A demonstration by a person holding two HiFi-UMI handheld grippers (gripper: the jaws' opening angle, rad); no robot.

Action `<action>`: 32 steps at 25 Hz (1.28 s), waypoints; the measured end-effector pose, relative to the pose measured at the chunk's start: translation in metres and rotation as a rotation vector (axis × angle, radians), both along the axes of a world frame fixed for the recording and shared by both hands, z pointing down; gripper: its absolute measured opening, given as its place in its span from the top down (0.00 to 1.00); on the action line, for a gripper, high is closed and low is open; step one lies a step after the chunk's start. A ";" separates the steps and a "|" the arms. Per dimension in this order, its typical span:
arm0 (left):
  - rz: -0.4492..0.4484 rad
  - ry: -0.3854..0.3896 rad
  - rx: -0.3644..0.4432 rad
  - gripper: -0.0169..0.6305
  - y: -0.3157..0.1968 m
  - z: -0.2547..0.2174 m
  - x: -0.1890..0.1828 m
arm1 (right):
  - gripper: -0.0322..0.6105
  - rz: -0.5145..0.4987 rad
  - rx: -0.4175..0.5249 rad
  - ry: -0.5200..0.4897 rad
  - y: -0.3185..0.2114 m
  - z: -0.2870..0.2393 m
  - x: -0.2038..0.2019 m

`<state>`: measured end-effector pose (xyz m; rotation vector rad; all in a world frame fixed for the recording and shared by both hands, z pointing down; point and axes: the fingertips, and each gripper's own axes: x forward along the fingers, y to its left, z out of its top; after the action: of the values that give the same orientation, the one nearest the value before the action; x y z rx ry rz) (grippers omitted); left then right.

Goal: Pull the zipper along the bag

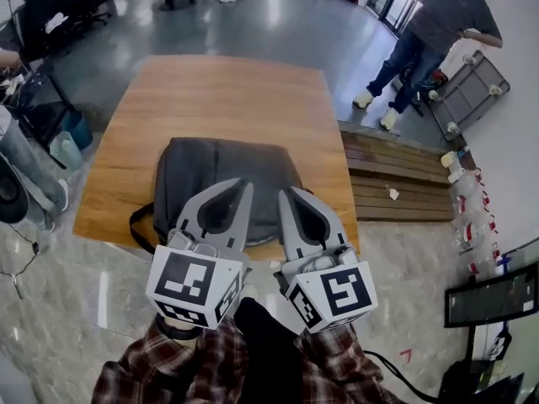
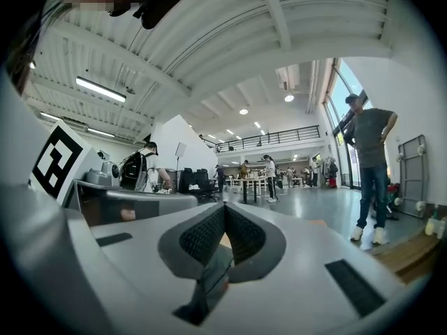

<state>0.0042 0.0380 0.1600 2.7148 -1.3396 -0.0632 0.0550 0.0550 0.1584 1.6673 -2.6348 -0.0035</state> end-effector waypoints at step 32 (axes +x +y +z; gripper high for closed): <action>-0.059 -0.291 -0.759 0.96 -0.066 0.346 -0.050 | 0.93 -0.066 -0.683 0.017 -0.092 0.282 -0.023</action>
<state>-0.0461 -0.0285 0.5058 2.0799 -1.1752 0.7073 0.0323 -0.0370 0.4406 1.3222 -2.2762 0.7756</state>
